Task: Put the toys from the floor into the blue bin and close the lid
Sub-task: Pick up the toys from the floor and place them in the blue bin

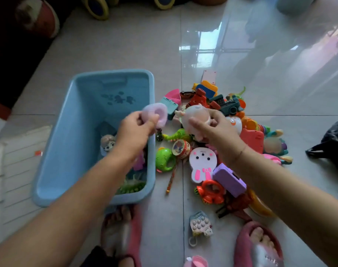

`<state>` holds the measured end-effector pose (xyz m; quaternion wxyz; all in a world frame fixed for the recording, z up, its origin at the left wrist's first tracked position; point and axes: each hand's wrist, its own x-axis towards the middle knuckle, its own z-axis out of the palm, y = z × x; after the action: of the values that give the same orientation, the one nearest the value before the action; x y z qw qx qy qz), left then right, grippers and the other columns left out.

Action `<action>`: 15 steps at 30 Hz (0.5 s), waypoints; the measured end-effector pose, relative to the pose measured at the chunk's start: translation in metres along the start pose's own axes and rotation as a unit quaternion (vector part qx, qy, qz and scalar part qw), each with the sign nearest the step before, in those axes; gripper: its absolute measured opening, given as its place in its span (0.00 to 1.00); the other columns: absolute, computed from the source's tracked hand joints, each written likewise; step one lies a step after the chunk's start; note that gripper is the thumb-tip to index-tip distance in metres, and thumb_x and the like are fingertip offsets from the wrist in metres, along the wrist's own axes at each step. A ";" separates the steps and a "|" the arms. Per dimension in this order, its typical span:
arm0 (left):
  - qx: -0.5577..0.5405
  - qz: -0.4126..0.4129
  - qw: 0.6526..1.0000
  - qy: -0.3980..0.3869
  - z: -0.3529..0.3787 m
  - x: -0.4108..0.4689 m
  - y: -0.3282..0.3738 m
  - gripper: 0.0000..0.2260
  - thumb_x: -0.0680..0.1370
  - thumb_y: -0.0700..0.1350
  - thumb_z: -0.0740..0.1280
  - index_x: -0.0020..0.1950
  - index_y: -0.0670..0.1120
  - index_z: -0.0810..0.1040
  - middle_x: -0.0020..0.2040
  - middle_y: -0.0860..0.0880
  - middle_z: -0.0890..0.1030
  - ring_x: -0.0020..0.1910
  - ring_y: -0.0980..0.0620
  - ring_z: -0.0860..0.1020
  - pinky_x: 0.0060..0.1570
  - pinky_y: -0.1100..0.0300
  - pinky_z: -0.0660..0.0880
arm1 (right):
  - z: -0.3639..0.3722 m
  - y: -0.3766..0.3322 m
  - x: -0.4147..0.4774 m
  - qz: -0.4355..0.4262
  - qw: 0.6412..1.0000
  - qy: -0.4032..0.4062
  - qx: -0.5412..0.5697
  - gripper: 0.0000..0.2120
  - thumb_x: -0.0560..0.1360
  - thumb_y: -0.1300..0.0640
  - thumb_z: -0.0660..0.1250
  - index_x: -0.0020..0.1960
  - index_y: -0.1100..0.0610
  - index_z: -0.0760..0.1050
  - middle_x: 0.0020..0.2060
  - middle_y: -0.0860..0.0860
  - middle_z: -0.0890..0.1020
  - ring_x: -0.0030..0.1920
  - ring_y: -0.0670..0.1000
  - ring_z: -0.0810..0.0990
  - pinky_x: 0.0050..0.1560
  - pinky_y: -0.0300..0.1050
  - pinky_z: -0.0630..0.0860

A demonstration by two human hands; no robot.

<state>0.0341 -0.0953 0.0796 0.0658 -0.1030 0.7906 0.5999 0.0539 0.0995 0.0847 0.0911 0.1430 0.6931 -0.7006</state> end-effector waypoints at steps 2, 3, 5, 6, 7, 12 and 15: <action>-0.031 -0.029 0.995 0.090 -0.047 0.019 0.001 0.05 0.76 0.47 0.68 0.46 0.46 0.79 0.44 0.47 0.81 0.42 0.51 0.79 0.55 0.48 0.78 | 0.045 -0.023 0.010 0.036 0.996 -0.069 0.046 0.19 0.73 0.55 0.70 0.60 0.62 0.71 0.43 0.54 0.78 0.34 0.47 0.77 0.37 0.41 0.76; -0.048 -0.049 0.990 0.121 -0.067 0.030 0.000 0.08 0.77 0.46 0.67 0.50 0.42 0.79 0.46 0.46 0.80 0.43 0.52 0.79 0.55 0.50 0.77 | 0.065 -0.032 0.016 0.052 0.992 -0.092 0.070 0.17 0.74 0.55 0.68 0.58 0.64 0.72 0.42 0.55 0.77 0.33 0.48 0.75 0.38 0.43 0.75; -0.080 -0.075 0.985 0.133 -0.096 0.049 0.000 0.14 0.78 0.45 0.66 0.57 0.37 0.77 0.52 0.44 0.78 0.49 0.51 0.78 0.57 0.55 0.75 | 0.097 -0.052 0.028 0.082 0.984 -0.113 0.112 0.13 0.76 0.56 0.66 0.54 0.64 0.72 0.40 0.56 0.75 0.34 0.49 0.71 0.40 0.42 0.72; -0.068 -0.077 0.987 0.123 -0.104 0.056 -0.001 0.13 0.77 0.47 0.66 0.56 0.39 0.77 0.53 0.44 0.76 0.52 0.50 0.76 0.58 0.56 0.73 | 0.106 -0.060 0.032 0.094 0.982 -0.116 0.119 0.15 0.77 0.55 0.65 0.58 0.64 0.70 0.42 0.55 0.74 0.37 0.49 0.72 0.43 0.43 0.73; -0.039 -0.083 0.989 0.118 -0.108 0.061 -0.001 0.13 0.76 0.50 0.67 0.55 0.42 0.76 0.54 0.44 0.75 0.55 0.49 0.73 0.58 0.56 0.70 | 0.109 -0.064 0.038 0.101 0.982 -0.117 0.111 0.20 0.77 0.54 0.64 0.63 0.64 0.68 0.46 0.55 0.74 0.43 0.50 0.74 0.48 0.45 0.75; 0.076 -0.019 0.994 0.079 -0.065 0.032 0.010 0.30 0.77 0.51 0.66 0.75 0.43 0.60 0.73 0.46 0.67 0.68 0.52 0.68 0.66 0.59 0.64 | 0.059 -0.031 0.051 0.043 0.996 -0.018 -0.078 0.22 0.76 0.52 0.65 0.67 0.59 0.67 0.57 0.55 0.75 0.58 0.54 0.76 0.56 0.49 0.77; 0.115 0.056 0.992 -0.002 -0.014 -0.004 0.007 0.27 0.77 0.49 0.67 0.73 0.45 0.63 0.70 0.48 0.70 0.67 0.53 0.69 0.68 0.57 0.66 | -0.003 0.017 0.038 0.044 0.984 0.058 -0.164 0.21 0.74 0.51 0.67 0.63 0.59 0.71 0.53 0.54 0.79 0.51 0.51 0.78 0.45 0.41 0.76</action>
<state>0.0369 -0.1066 0.0904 0.0452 -0.0486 0.8590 0.5076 0.0238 0.1049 0.0563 0.1040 0.1971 0.7959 -0.5629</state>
